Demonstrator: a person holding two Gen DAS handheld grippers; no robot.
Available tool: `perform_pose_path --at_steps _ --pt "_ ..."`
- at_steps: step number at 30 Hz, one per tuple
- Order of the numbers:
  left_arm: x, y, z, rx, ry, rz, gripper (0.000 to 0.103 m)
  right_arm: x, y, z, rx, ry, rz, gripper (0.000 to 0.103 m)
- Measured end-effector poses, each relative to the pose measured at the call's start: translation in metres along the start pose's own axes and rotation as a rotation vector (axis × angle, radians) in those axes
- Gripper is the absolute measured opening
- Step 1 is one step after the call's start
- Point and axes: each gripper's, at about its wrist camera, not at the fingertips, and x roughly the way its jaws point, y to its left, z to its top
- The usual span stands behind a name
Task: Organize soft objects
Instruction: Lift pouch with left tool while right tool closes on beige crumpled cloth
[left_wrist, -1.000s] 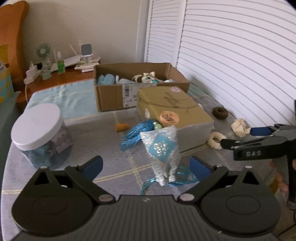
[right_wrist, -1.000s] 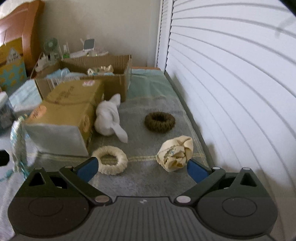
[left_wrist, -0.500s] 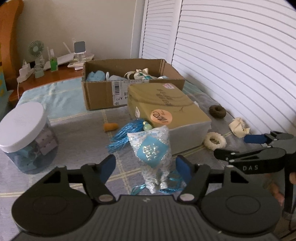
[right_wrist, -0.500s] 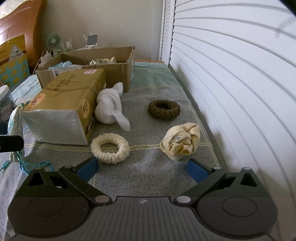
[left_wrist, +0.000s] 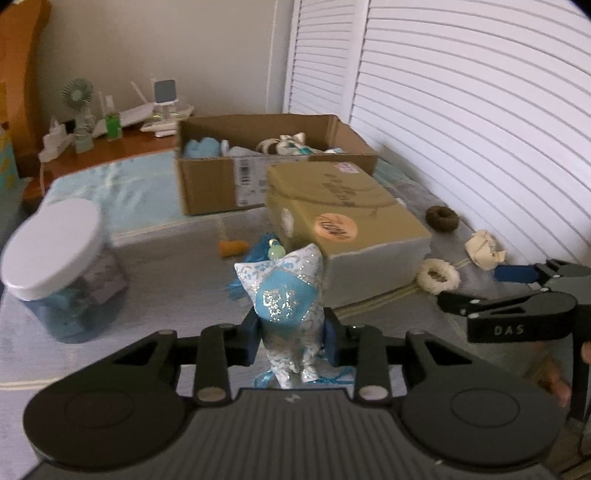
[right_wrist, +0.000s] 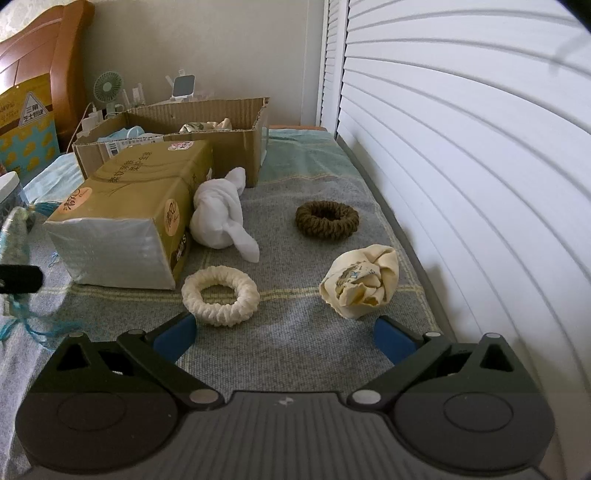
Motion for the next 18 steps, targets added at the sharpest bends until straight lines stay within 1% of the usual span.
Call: perform_pose_path --at_steps 4,6,9,13,16,18 --pt "-0.012 0.010 0.002 0.021 0.002 0.028 0.032 -0.002 -0.001 0.001 0.006 0.012 -0.015 0.103" --pt "-0.014 0.013 0.002 0.035 0.006 0.033 0.032 -0.003 -0.002 0.001 0.005 0.006 -0.044 0.103" --pt "-0.012 0.016 0.002 0.040 0.018 0.026 0.035 -0.007 -0.005 0.003 0.002 -0.015 -0.078 0.103" --pt "-0.004 0.017 0.000 0.035 0.025 0.029 0.036 -0.009 -0.009 0.008 0.018 -0.036 -0.083 0.102" --pt "0.001 0.019 -0.001 0.024 0.029 0.022 0.049 -0.011 -0.010 0.011 0.019 -0.050 -0.087 0.100" --pt "0.002 0.019 -0.001 0.026 0.024 0.032 0.056 -0.011 -0.010 0.014 0.026 -0.053 -0.080 0.097"
